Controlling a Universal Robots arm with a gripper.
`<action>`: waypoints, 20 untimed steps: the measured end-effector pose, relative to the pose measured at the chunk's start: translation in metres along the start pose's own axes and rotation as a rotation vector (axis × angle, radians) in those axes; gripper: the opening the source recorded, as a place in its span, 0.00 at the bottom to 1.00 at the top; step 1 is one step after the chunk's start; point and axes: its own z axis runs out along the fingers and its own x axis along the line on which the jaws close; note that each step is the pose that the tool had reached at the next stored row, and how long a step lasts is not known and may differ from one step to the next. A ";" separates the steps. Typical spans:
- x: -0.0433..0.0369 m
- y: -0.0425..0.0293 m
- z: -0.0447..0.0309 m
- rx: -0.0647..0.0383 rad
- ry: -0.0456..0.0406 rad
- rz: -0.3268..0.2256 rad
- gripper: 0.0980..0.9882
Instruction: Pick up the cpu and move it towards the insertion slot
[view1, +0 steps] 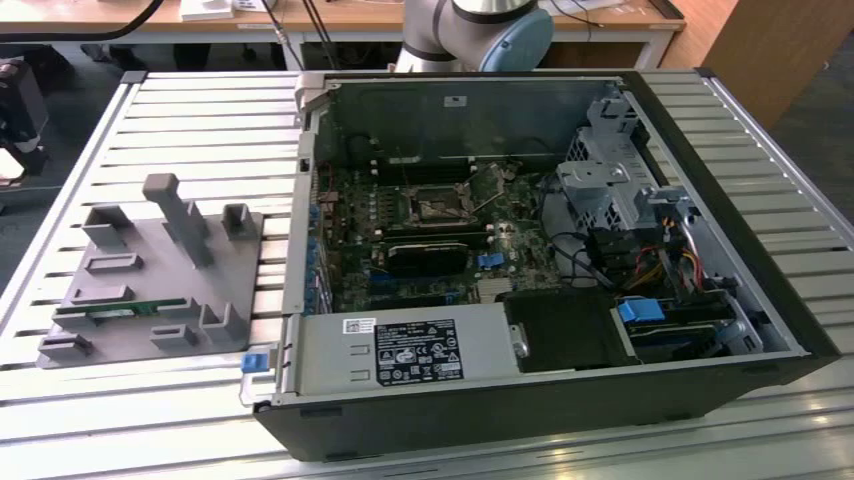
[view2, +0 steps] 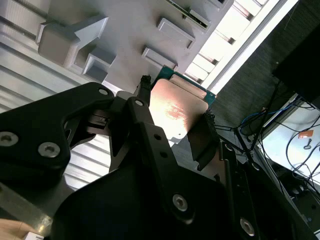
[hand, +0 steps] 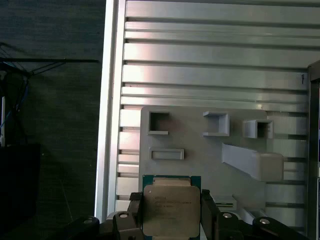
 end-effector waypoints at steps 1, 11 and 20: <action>0.0000 0.0000 -0.0007 0.000 0.0000 0.000 0.50; 0.0001 0.0004 -0.0079 0.000 0.0000 0.000 0.50; 0.0003 0.0009 -0.0183 0.000 -0.0001 0.000 0.50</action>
